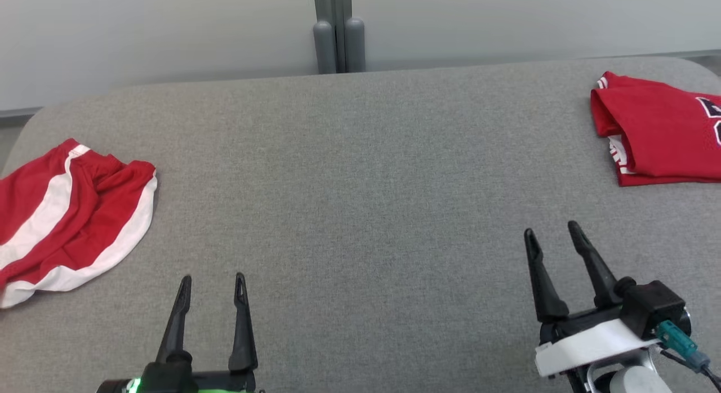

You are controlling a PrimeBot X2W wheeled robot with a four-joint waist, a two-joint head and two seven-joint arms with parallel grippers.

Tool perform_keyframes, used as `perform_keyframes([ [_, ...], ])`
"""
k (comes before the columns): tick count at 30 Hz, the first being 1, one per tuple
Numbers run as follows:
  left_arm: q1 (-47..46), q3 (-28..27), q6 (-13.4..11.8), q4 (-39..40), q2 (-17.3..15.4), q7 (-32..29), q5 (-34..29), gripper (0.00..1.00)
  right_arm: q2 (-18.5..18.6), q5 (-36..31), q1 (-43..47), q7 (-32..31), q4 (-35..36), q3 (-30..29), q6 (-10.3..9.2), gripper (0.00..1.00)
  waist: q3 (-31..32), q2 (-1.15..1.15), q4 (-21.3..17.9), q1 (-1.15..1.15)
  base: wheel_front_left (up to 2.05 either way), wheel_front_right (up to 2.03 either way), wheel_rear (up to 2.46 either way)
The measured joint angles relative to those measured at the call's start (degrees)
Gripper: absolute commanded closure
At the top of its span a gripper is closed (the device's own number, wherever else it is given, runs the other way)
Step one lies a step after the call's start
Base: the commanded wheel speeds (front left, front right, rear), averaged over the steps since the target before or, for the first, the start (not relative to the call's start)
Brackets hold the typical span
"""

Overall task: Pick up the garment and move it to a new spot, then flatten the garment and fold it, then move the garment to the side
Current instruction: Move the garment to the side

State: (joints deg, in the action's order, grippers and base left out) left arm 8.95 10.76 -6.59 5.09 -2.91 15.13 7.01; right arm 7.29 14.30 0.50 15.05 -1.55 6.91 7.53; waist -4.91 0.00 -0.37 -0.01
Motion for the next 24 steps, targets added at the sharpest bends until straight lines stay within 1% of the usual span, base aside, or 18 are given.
perform_keyframes([
  [4,1.9,-0.4,0.6,-1.9,0.0,0.0,0.0,0.0,-0.3,-0.9,2.3,0.0,0.4,1.0,0.0,0.0,2.6,0.0,-0.5,0.0,0.0,0.0,0.0],
  [13,4.5,-2.0,2.3,-4.2,0.0,0.0,0.2,0.0,-1.7,-1.5,5.4,0.0,-0.3,0.7,0.0,0.0,7.5,0.0,-1.3,0.0,0.0,0.0,0.0],
  [17,4.9,-2.6,2.9,-5.1,0.0,0.0,0.7,0.0,-2.0,-1.7,6.0,0.0,-0.7,0.9,0.0,0.0,8.5,0.0,-1.6,0.0,0.0,0.0,0.0],
  [24,5.2,-2.6,3.1,-5.2,0.0,0.0,0.8,0.0,-2.2,-1.7,6.2,0.0,-1.3,1.1,0.0,0.0,8.9,0.0,-1.7,0.0,0.0,0.0,0.0],
])
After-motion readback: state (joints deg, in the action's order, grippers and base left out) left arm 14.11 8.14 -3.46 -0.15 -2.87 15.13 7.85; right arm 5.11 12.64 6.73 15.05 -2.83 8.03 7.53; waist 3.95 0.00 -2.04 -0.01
